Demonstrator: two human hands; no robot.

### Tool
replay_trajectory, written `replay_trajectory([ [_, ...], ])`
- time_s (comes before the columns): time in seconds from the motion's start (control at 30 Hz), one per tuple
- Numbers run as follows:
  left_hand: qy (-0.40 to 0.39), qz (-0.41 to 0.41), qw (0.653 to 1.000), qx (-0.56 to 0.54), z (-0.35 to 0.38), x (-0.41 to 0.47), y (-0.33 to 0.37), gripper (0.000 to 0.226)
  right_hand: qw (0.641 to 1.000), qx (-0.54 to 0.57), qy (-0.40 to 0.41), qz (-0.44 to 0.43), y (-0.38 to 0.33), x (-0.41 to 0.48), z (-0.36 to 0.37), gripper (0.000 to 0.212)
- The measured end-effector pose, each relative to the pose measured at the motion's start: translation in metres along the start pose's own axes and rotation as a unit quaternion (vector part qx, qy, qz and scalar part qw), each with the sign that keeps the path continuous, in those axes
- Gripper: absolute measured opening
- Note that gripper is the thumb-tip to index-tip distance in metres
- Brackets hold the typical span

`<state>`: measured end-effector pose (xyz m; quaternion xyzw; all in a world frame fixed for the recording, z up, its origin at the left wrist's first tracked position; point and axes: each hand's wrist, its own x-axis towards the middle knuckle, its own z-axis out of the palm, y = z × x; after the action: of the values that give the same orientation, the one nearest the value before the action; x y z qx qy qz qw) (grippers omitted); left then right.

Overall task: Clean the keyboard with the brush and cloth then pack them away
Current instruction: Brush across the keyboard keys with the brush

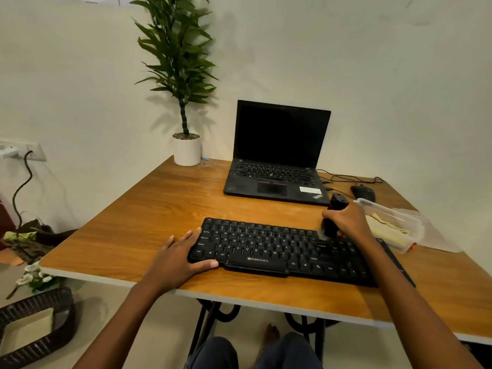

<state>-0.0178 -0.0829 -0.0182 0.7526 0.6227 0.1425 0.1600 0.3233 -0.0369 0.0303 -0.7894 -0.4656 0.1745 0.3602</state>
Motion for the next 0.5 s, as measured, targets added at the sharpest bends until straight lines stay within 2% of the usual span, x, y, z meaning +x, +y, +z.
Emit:
replay_trajectory([
  [0.07, 0.003, -0.001, 1.000, 0.000, 0.001, -0.001, -0.001, 0.089, 0.999, -0.036, 0.032, -0.006, 0.002, 0.001, -0.004, 0.022],
  [0.13, 0.000, 0.001, 1.000, -0.004, 0.001, 0.000, -0.001, 0.088, 0.999, -0.015, 0.030, -0.042, -0.007, -0.007, 0.001, 0.019],
  [0.2, -0.001, 0.000, 1.000, -0.013, 0.002, 0.000, -0.002, 0.088, 0.991, 0.100, -0.037, -0.077, -0.025, -0.026, 0.017, 0.015],
  [0.27, -0.001, -0.002, 1.000, -0.013, 0.002, -0.002, -0.002, 0.088, 0.975, 0.161, -0.111, -0.105, -0.044, -0.046, 0.040, 0.019],
  [0.37, 0.001, -0.004, 1.000, -0.016, 0.001, -0.002, -0.003, 0.088, 0.973, 0.125, -0.155, -0.117, -0.050, -0.055, 0.060, 0.018],
  [0.5, 0.001, 0.006, 1.000, -0.014, 0.002, -0.001, -0.003, 0.087, 0.995, 0.030, -0.088, -0.040, -0.025, -0.042, 0.027, 0.020],
])
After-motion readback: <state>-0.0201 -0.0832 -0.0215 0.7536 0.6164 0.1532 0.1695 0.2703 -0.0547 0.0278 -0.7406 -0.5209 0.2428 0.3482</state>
